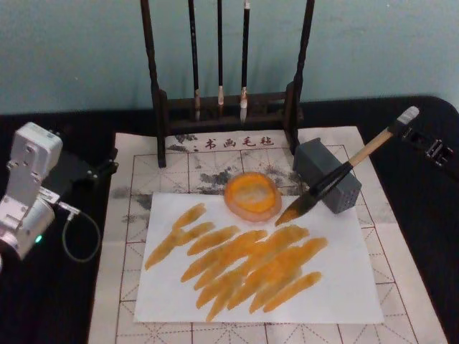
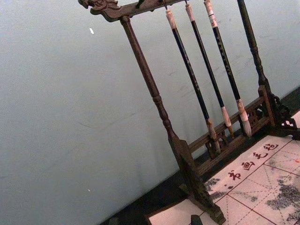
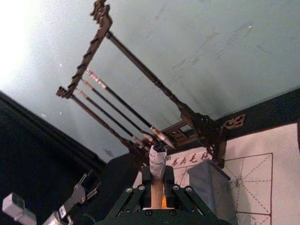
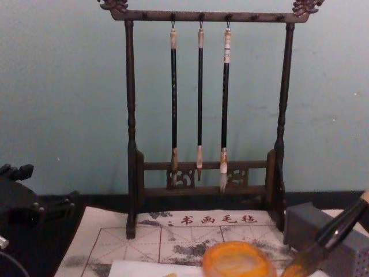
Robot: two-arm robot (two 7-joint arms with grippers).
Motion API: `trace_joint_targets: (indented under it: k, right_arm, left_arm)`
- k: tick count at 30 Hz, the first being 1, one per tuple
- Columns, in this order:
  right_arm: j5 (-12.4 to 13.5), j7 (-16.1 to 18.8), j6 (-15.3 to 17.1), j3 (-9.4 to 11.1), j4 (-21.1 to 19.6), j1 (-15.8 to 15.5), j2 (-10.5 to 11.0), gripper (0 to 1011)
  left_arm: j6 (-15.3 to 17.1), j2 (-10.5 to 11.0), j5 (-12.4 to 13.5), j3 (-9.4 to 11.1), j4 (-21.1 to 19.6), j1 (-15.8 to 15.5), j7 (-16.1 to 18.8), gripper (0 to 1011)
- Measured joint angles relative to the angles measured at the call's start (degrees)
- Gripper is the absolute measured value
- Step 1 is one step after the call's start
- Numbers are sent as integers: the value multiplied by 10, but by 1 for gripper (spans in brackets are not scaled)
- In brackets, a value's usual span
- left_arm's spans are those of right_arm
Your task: Pick up the brush from the inkstone, write on the paper, then place the brush back to its original position.
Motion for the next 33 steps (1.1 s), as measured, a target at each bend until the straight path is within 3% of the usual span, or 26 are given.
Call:
trace_joint_targets:
  k: [11,33]
  right_arm:
    - [-18,43,1,-31,-2,8,34,184]
    - [-18,84,2,-76,6,26,62,184]
  left_arm:
    - [0,0,0,0,0,0,0,1001]
    - [0,0,0,0,0,0,0,1001]
